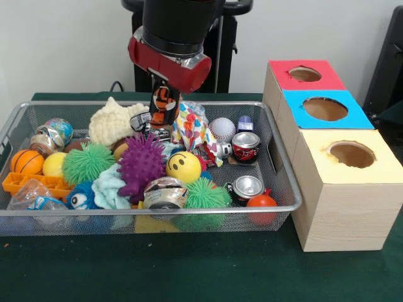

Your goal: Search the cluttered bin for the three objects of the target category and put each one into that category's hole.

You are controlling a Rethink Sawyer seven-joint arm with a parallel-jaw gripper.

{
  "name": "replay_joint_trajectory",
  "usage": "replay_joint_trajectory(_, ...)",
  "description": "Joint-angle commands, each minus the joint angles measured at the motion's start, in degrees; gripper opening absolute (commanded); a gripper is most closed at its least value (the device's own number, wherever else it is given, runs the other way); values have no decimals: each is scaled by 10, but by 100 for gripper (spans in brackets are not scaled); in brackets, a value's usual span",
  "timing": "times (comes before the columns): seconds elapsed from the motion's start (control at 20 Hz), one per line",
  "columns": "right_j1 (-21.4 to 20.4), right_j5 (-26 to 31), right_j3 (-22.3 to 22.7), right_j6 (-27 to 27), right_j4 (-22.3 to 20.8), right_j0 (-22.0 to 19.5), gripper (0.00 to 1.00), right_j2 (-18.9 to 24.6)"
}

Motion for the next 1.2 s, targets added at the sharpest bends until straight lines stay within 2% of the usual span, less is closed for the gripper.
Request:
replay_joint_trajectory(0.05,-51,-49,78,-177,-17,-75,0,112)
replay_joint_trajectory(0.5,-59,-38,75,-144,-47,-88,0,142)
replay_joint_trajectory(0.6,-58,-27,56,-152,-69,-79,0,142)
replay_joint_trajectory(0.7,-52,-2,27,-135,-81,-59,0,137)
replay_joint_trajectory(1.05,-22,120,-90,-54,-101,17,0,114)
replay_joint_trajectory(1.2,-11,156,-124,-19,-100,43,0,105)
